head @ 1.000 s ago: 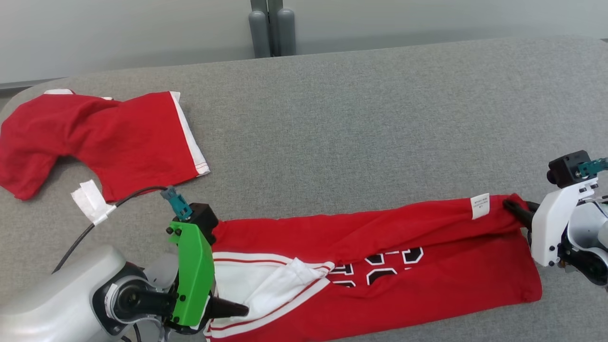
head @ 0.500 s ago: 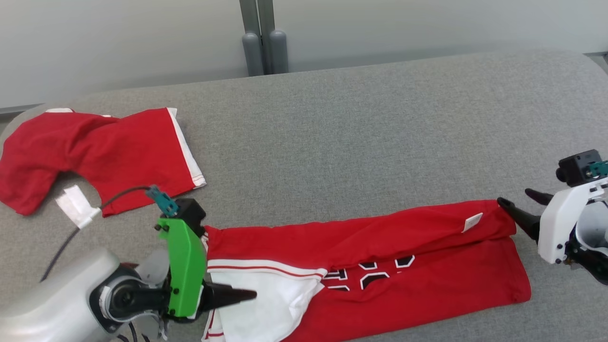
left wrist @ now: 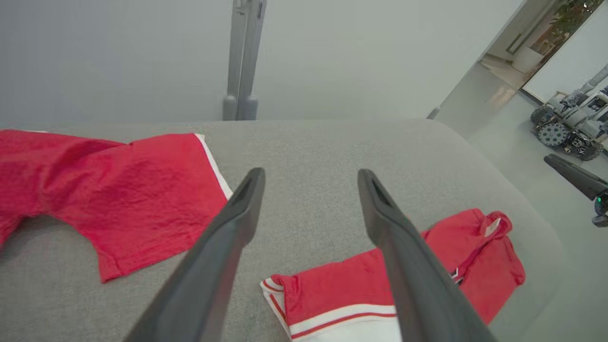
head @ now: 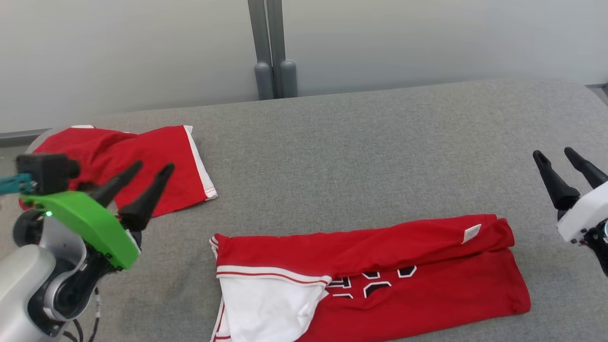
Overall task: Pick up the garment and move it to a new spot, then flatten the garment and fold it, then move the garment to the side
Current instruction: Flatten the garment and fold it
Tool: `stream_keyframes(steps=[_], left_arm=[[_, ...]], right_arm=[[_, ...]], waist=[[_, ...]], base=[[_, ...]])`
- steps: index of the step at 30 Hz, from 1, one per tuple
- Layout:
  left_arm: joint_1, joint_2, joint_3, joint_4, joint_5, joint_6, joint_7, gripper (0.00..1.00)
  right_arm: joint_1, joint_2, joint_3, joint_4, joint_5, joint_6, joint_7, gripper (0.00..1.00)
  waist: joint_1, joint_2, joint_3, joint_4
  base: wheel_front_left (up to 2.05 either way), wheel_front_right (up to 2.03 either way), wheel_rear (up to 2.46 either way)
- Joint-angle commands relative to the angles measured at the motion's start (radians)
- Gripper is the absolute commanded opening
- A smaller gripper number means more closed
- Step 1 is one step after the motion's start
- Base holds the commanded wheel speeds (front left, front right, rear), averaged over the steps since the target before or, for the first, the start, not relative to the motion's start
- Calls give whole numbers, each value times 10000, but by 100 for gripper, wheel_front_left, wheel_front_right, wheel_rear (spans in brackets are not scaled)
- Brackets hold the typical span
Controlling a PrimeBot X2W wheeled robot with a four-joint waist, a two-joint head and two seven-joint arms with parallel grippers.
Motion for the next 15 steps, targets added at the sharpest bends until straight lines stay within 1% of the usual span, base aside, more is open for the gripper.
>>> stream_keyframes(steps=[1,3,4,6,9,10,11,12,14,15], left_arm=[[407,139,137,-20,380,304,-624,100],[883,133,371,-81,730,763,-1733,100],[1150,35,520,-137,785,978,-2275,100],[1622,-11,796,-202,1177,1448,-2853,100],[2433,-486,1465,-325,1817,1961,-3090,100],[2703,-777,2054,-388,2302,2160,-3108,100],[3026,-1114,2569,-434,2634,2252,-3108,100],[3545,-1469,3011,-459,3213,2325,-3086,100],[4345,-2126,3658,-550,4286,2380,-3089,100],[4635,-2506,4011,-620,4611,2365,-3091,100]], right_arm=[[262,322,-601,-249,-250,-1,-59,100],[780,671,-1821,-508,-942,-2,-59,100],[1134,962,-2553,-686,-1382,-2,-60,100],[1811,1683,-3916,-1158,-2306,1,-56,100],[2808,2640,-5703,-1817,-3709,-1,-59,100],[3202,3023,-6284,-2054,-4251,-1,-59,100],[3515,3364,-6602,-2249,-4658,1,-58,100],[3844,3756,-6931,-2470,-5094,1,-58,100],[4393,4277,-7511,-2732,-5723,1,-60,100],[4583,4475,-7772,-2829,-5916,1,-61,100]], waist=[[1,0,-105,67],[1,0,-135,101],[1,0,-141,136],[1,0,-143,173],[1,0,-139,230],[1,0,-134,252],[1,0,-133,262],[1,0,-132,259],[1,0,-129,239],[1,0,-125,234]], base=[[0,0,0],[0,0,0],[0,0,0],[0,0,0],[0,0,0],[0,0,0],[0,0,0],[0,0,0],[0,0,0],[0,0,0]])
